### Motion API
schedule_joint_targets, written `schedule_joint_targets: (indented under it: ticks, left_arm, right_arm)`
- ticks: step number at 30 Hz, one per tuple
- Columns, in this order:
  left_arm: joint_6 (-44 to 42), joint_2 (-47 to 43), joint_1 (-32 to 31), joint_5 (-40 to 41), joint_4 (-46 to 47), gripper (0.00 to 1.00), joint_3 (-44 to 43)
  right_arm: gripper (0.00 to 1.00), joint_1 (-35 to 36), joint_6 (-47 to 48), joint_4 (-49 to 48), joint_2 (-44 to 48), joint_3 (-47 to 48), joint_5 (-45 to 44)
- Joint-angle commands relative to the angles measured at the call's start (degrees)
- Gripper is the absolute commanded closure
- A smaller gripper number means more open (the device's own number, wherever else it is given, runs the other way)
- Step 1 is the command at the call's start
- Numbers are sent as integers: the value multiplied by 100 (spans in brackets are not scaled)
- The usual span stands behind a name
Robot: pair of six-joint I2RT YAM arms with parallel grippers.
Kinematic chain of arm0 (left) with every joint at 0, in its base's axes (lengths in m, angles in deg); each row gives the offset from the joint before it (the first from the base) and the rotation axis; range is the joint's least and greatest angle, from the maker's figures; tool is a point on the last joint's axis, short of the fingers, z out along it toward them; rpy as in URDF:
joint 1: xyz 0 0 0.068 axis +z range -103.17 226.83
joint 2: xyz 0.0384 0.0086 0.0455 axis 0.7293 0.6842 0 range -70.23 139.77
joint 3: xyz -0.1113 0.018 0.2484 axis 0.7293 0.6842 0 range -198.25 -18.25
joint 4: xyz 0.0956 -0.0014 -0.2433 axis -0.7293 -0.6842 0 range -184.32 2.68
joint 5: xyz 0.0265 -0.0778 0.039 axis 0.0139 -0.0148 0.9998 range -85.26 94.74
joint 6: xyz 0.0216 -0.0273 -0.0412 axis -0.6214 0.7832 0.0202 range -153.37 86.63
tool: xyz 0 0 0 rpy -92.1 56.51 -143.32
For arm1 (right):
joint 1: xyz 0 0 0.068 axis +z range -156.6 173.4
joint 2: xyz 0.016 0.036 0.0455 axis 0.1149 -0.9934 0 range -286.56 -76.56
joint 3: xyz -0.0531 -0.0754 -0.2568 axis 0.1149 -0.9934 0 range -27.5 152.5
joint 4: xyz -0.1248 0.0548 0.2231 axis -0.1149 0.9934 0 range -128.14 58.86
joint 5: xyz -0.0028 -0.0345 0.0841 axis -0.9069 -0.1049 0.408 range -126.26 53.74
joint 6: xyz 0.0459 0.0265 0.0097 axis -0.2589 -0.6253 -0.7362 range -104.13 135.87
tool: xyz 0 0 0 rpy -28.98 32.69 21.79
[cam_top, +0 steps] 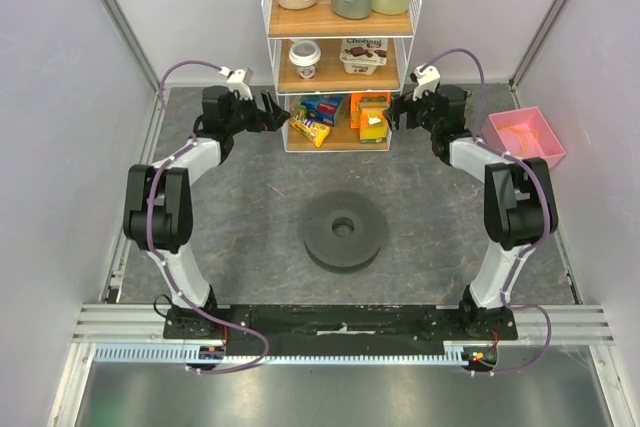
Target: Wrap the cables
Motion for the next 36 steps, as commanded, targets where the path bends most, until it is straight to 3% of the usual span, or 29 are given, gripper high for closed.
schedule_joint_targets:
  ticks: [1,13,18,20,25,36]
  left_arm:
    - [359,-993,226,-119,129,4,374]
    - [166,-3014,525,-584,-749,4,1771]
    - [-1001,-3789,499,-1392,-2117,9,1720]
    - [-1468,-3886,446,-1516,-3013,11,1632]
    - [-2138,-4045,349,-1701,-3939,11,1728]
    - [-1251,-2939,-546,-2211,-4336,14,1807]
  right_arm:
    - [1,-49,-94,23,942,-379,301]
    - [1,-260,-252,1551,2963,-1575,828]
    - [1,-252,-866,3667,3500,-1277,1170]
    - [1,-261,-1156,3933,3667,-1407,1372]
    - [2,-199,-1790,4206,3695,-1900,1996]
    - [2,486,-2160,4243,2851,-2427,1971]
